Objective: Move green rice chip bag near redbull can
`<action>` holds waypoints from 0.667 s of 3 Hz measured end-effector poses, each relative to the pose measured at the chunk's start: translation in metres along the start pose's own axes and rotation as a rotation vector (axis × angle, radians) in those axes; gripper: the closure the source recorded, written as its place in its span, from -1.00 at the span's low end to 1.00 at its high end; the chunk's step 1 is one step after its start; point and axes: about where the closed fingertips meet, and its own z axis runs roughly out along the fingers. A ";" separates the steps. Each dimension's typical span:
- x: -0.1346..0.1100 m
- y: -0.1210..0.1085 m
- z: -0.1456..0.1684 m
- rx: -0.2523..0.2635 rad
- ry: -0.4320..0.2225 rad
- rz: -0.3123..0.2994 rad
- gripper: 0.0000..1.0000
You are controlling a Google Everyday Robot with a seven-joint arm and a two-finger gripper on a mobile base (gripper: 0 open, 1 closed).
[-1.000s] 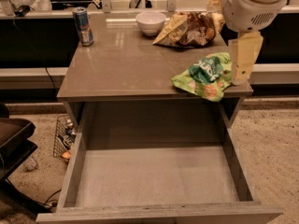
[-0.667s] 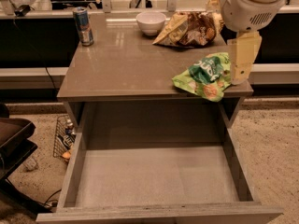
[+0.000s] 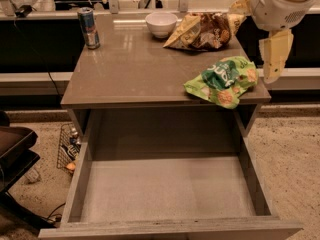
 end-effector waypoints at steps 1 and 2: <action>0.028 -0.001 0.019 -0.038 -0.019 -0.056 -1.00; 0.041 0.003 0.048 -0.065 -0.068 -0.094 -1.00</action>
Offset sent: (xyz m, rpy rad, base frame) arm 0.0343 -0.0544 -0.0727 0.0338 0.1287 0.1673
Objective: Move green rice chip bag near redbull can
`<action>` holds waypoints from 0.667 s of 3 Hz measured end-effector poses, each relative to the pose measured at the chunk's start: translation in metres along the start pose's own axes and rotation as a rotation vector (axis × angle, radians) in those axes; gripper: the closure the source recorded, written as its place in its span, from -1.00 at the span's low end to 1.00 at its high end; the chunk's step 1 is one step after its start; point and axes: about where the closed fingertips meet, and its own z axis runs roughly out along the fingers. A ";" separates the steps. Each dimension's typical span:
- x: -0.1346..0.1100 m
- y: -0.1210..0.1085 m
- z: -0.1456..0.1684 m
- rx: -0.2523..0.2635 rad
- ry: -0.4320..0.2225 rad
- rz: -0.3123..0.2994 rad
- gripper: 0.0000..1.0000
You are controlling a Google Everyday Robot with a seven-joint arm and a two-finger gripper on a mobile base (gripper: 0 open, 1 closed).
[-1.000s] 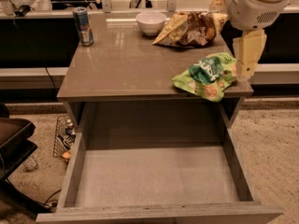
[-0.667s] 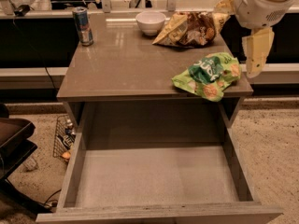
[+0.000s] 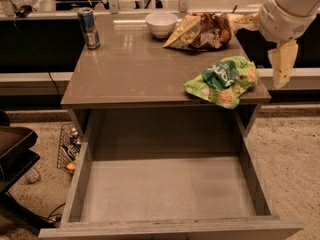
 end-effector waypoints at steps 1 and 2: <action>0.002 0.002 0.035 -0.007 -0.065 -0.013 -1.00; 0.000 0.003 0.071 0.008 -0.138 -0.003 -1.00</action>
Offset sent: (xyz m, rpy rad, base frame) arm 0.0343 0.0144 -0.1106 0.2313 0.0423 0.0617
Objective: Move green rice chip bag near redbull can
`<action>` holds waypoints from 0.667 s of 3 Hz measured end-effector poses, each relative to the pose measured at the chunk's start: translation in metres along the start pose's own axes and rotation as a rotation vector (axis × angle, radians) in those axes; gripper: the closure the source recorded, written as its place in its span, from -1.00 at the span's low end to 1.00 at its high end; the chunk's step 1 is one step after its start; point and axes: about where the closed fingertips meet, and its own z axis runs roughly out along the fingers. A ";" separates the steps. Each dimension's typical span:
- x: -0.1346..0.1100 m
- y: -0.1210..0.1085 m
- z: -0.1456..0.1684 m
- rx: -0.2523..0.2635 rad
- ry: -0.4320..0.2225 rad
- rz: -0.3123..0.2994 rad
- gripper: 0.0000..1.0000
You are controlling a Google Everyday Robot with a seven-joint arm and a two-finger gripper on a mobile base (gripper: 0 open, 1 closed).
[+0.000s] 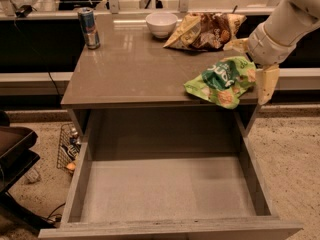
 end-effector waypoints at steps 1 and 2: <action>-0.001 -0.007 0.033 0.016 -0.069 0.005 -1.00; -0.002 -0.007 0.038 0.013 -0.075 0.006 -0.67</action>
Offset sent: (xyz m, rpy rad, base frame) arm 0.0135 0.0106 -0.0268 0.0644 0.0107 0.0151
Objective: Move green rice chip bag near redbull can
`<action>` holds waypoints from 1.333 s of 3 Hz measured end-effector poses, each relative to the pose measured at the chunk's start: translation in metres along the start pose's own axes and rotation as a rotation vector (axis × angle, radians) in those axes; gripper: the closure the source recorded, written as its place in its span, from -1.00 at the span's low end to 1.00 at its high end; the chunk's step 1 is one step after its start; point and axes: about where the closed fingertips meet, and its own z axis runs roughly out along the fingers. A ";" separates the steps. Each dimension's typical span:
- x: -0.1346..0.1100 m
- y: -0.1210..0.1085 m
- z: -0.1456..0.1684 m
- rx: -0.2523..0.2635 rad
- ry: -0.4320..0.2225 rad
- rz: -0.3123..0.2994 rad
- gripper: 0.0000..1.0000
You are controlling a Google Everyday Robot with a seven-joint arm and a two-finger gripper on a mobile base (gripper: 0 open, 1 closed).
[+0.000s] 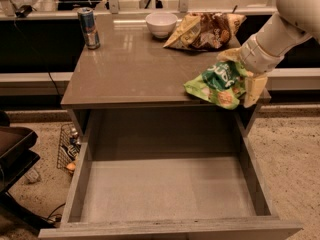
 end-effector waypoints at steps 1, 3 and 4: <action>0.000 0.000 0.003 -0.003 -0.002 -0.001 -0.21; -0.001 0.000 0.007 -0.007 -0.006 -0.002 0.71; -0.001 -0.001 0.007 -0.007 -0.006 -0.002 1.00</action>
Offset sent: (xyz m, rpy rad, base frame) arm 0.0003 0.0008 -0.0016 0.0001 0.0020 0.0012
